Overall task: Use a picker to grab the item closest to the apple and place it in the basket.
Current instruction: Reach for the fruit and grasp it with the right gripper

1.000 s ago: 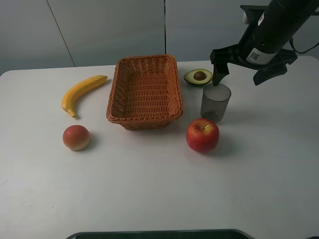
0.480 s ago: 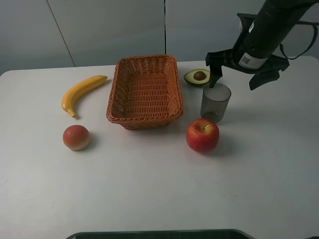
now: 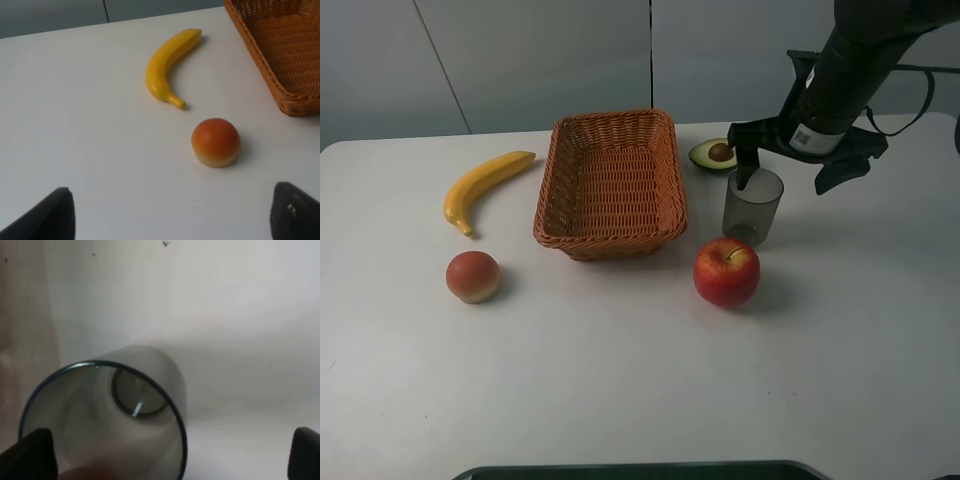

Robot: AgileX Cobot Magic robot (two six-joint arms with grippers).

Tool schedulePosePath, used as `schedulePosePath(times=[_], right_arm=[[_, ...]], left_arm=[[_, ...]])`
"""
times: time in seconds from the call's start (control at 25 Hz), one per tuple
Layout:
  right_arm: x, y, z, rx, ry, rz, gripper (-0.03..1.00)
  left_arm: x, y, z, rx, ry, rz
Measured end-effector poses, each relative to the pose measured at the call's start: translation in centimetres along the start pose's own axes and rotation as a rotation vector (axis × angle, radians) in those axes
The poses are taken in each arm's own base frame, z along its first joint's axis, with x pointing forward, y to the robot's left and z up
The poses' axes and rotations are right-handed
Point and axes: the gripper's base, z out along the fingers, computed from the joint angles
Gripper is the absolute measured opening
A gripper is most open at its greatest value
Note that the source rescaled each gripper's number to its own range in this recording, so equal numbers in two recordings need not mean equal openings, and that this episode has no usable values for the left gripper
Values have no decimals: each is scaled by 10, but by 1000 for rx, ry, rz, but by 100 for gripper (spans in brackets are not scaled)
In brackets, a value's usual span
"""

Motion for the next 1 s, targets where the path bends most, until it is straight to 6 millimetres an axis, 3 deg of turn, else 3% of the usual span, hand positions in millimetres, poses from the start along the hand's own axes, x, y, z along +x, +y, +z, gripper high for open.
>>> schedulePosePath(times=[0.48, 1.0], right_arm=[[-6, -11, 1, 32, -30, 67, 100], [-6, -11, 36, 58, 28, 69, 100]], left_arm=[[0, 0, 0, 0, 0, 0], [0, 0, 0, 0, 0, 0]])
